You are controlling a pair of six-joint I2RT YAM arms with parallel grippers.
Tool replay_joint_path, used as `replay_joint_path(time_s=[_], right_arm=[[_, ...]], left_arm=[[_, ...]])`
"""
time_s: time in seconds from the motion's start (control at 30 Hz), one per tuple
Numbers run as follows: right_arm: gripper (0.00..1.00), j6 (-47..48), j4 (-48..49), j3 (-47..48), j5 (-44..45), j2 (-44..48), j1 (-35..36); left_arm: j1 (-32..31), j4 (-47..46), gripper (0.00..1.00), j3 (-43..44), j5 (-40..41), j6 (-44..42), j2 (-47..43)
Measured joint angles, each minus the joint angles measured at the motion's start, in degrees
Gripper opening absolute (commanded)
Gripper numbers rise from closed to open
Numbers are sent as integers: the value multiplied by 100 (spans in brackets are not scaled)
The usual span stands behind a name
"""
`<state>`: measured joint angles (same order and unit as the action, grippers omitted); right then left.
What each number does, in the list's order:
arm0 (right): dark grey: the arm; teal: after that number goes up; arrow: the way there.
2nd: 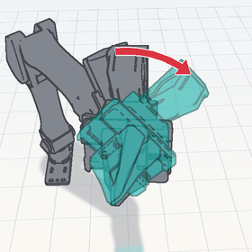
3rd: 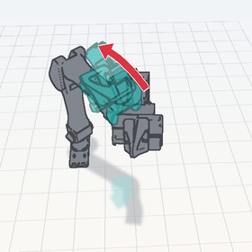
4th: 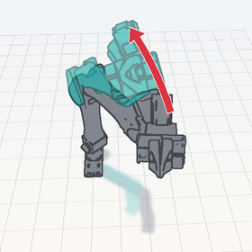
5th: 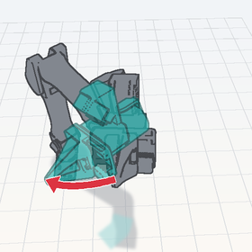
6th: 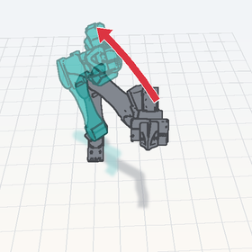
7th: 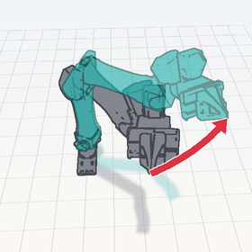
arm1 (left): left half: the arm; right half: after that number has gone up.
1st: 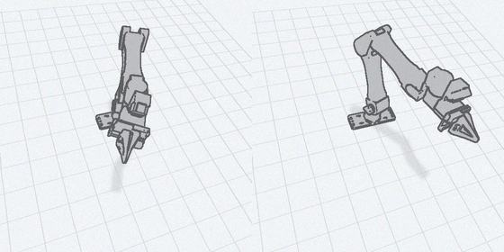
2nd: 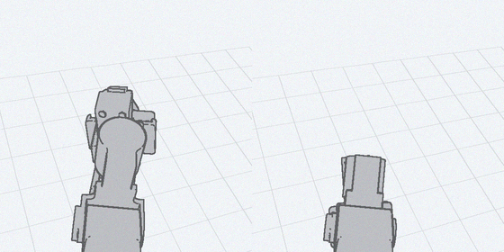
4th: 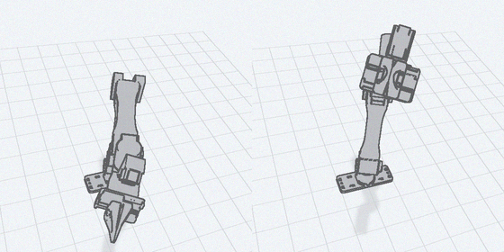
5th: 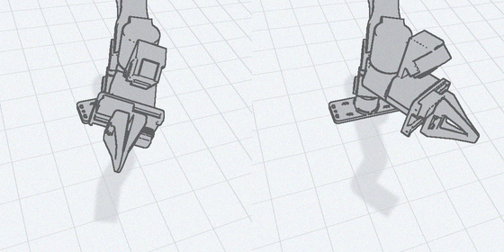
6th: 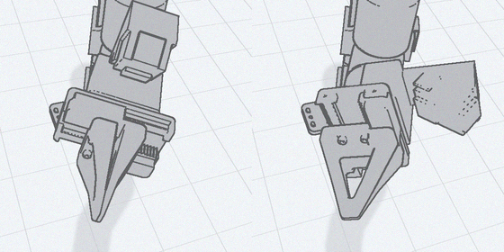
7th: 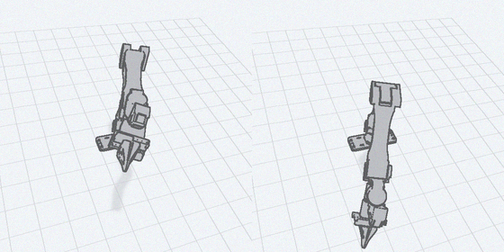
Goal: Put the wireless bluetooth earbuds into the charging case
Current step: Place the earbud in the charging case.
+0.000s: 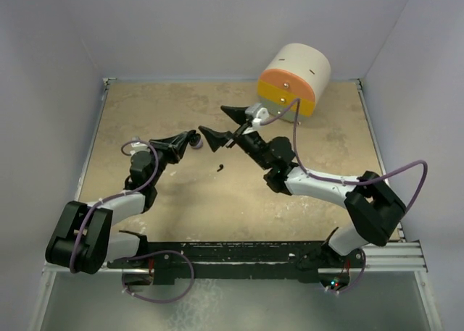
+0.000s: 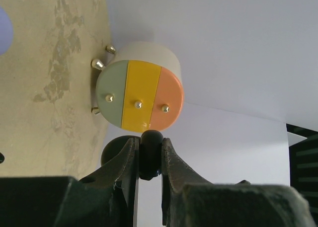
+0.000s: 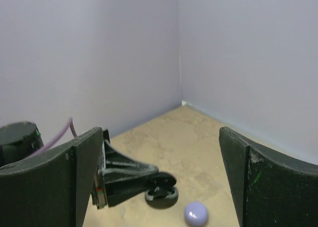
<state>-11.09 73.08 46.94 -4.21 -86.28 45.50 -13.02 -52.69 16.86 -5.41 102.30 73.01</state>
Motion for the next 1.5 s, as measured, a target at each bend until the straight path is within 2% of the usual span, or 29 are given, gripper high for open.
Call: replay_joint_path(time_s=[0.27,0.47,0.8,1.0,1.5], right_arm=[[100,444,-1644,793,1248,-671,627],[100,503,-2205,901,1729,-824,699],[100,413,-2957,1493,1838,-1246,702],[100,306,-3320,1539,1838,-1394,708],[100,168,-3362,1541,1808,-1687,713]], left_arm=[[-140,549,0,142,234,-190,-140],[-181,721,0,146,293,-240,-146],[-212,776,0,179,317,-247,-146],[-212,769,0,179,317,-245,-146],[-212,734,0,179,330,-247,-146]])
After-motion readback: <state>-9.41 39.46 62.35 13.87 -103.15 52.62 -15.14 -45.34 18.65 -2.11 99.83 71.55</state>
